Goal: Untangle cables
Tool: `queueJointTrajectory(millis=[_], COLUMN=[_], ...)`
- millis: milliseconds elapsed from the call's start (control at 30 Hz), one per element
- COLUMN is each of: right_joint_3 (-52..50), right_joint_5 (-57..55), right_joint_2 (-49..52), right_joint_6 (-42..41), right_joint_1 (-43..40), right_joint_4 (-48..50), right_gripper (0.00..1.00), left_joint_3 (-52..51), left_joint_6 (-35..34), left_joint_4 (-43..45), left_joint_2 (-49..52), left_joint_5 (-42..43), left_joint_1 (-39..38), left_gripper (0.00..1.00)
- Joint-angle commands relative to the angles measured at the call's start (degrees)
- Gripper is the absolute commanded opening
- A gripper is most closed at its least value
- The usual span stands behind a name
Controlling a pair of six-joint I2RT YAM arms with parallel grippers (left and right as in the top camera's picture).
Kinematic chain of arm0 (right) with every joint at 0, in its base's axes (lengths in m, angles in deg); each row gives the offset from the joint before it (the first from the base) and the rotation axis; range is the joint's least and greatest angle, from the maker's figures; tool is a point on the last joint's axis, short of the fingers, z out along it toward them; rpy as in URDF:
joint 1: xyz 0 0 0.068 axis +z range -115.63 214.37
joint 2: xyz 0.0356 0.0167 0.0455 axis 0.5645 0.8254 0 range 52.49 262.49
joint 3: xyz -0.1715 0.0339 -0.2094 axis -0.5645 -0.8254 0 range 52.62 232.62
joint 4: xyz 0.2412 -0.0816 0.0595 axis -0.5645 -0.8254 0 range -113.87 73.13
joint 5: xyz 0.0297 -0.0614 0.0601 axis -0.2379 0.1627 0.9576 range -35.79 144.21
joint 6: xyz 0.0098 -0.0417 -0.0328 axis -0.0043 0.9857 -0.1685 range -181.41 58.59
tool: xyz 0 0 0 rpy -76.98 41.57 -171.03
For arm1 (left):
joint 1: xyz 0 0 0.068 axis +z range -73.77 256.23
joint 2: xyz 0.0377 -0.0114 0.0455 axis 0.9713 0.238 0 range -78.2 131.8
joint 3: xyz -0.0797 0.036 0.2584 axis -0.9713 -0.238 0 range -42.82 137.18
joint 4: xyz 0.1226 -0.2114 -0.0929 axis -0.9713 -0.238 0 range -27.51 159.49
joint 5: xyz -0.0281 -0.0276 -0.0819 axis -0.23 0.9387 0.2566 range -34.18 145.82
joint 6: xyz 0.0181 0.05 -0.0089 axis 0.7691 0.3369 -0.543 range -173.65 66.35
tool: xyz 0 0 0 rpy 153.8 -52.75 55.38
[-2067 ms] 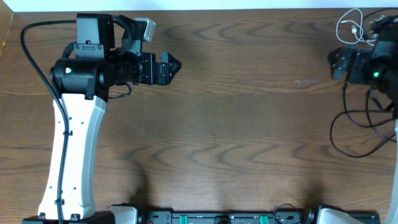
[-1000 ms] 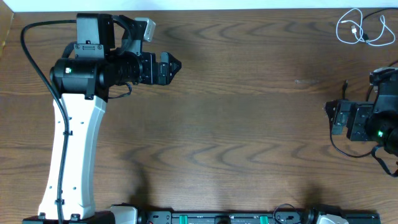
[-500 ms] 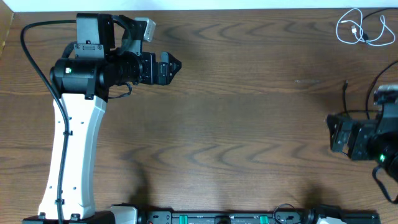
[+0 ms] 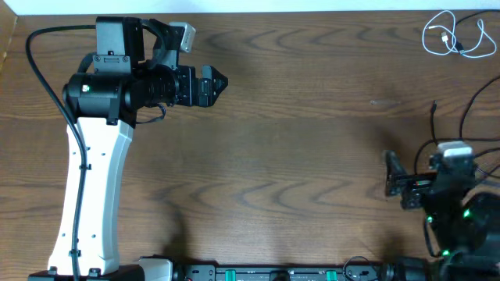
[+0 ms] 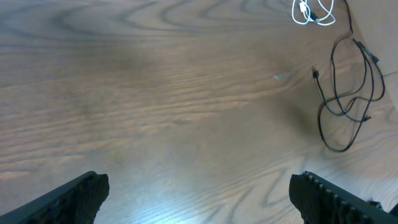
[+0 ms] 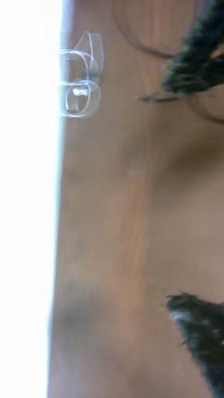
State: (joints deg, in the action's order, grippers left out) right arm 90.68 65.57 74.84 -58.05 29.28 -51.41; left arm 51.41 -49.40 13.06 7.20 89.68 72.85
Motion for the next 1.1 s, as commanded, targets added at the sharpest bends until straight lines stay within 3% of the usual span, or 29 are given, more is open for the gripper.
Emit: queueJointTrajectory(millis=[0, 167, 500, 833, 1067], right_joint_3=[-10.1, -24.2, -37.9, -37.8, -37.8], right_joint_5=[-0.3, -0.3, -0.3, 0.0, 0.6], right_joint_2=[-7.0, -15.1, -20.4, -22.1, -22.1], right_joint_6=[0.1, 0.1, 0.1, 0.1, 0.1], right_joint_1=[1.5, 1.5, 1.8, 1.8, 1.7], right_joint_4=[10.6, 27.6, 49.3, 47.6, 33.1], right_gripper=[0.99, 0.99, 0.99, 0.99, 0.99], left_joint_3=[0.6, 0.6, 0.6, 0.6, 0.6], left_joint_6=[-0.5, -0.5, -0.5, -0.5, -0.5], left_joint_4=[-0.1, -0.1, -0.1, -0.1, -0.1], left_joint_2=[0.4, 0.4, 0.4, 0.4, 0.4], left_joint_5=[-0.3, -0.3, -0.3, -0.3, -0.3], left_joint_1=[0.2, 0.2, 0.2, 0.2, 0.2], left_gripper=[0.98, 0.98, 0.98, 0.98, 0.98])
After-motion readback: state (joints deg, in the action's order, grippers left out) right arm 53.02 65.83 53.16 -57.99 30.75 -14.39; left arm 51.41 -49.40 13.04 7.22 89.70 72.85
